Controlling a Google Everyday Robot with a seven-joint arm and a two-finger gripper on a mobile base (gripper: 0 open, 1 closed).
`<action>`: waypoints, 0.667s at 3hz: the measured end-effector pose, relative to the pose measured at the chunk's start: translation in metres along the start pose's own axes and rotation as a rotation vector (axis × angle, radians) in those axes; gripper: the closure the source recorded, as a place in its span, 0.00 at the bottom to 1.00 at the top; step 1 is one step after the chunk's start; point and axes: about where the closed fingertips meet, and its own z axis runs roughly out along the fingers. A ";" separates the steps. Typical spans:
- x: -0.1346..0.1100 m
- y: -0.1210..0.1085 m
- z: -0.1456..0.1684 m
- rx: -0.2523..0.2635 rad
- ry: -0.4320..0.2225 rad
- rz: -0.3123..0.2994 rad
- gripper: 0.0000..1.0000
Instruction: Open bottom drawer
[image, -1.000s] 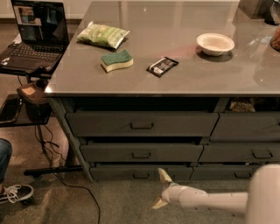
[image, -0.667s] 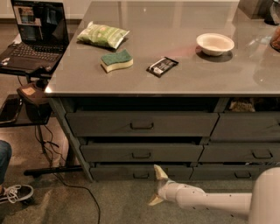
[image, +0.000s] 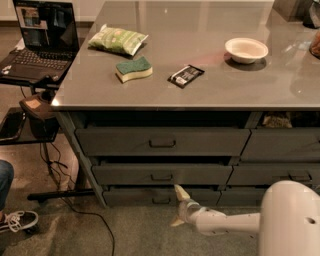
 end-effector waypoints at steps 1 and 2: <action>-0.002 -0.012 0.008 0.043 0.000 -0.040 0.00; -0.001 -0.012 0.008 0.043 0.000 -0.040 0.00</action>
Offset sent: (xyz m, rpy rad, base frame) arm 0.0138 0.0027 0.0035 -0.0169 -0.0564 0.0014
